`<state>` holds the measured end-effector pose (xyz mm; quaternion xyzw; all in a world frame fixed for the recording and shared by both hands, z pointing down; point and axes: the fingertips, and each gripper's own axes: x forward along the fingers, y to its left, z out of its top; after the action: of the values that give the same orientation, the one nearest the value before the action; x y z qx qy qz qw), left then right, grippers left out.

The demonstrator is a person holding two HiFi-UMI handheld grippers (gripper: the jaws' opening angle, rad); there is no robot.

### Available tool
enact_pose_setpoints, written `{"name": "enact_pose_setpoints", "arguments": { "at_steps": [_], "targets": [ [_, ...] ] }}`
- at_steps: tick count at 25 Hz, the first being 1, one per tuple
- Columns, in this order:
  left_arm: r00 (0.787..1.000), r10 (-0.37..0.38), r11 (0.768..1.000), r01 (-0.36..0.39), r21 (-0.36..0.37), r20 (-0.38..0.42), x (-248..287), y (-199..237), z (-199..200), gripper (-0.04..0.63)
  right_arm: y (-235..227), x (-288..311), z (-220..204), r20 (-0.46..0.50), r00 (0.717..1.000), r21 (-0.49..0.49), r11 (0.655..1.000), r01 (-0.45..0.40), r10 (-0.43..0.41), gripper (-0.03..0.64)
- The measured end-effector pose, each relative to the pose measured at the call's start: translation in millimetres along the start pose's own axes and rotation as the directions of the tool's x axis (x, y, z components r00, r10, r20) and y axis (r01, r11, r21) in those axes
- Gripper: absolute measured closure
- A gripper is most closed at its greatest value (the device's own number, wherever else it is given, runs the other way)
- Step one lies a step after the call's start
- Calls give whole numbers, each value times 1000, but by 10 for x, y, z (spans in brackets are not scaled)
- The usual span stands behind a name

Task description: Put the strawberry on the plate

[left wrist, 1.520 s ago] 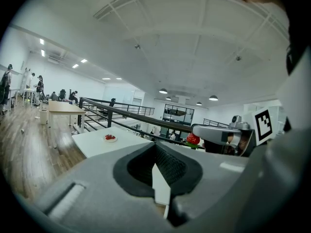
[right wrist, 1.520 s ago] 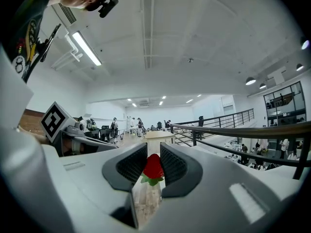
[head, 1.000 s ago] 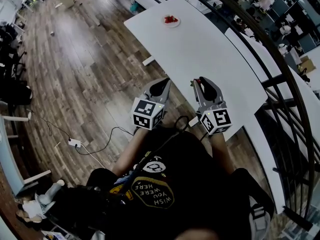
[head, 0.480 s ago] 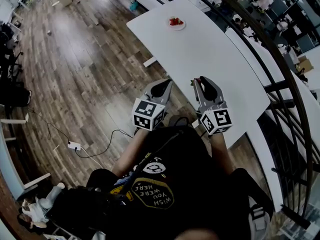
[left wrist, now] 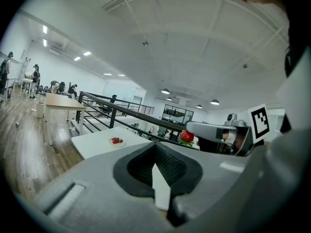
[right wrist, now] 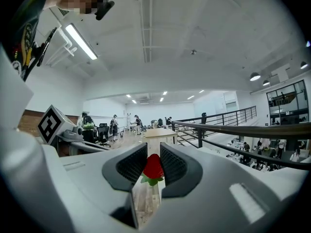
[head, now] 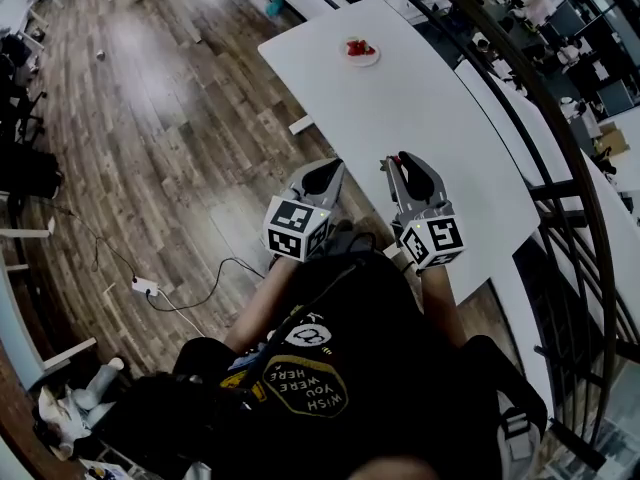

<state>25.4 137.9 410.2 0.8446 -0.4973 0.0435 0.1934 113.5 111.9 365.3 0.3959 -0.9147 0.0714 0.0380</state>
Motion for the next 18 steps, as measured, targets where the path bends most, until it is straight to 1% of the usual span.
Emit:
{"name": "enact_pose_setpoints", "arguments": {
  "at_steps": [10, 13, 18],
  "targets": [
    [1000, 14, 999, -14, 37, 4, 516, 108, 295, 592, -419, 338, 139, 25, 999, 0, 999, -33, 33, 531],
    [1000, 11, 998, -10, 57, -4, 651, 128, 319, 593, -537, 384, 166, 35, 999, 2, 1000, -29, 29, 531],
    [1000, -13, 998, 14, 63, -21, 860, 38, 309, 594, -771, 307, 124, 29, 1000, 20, 1000, -2, 1, 531]
  ]
}}
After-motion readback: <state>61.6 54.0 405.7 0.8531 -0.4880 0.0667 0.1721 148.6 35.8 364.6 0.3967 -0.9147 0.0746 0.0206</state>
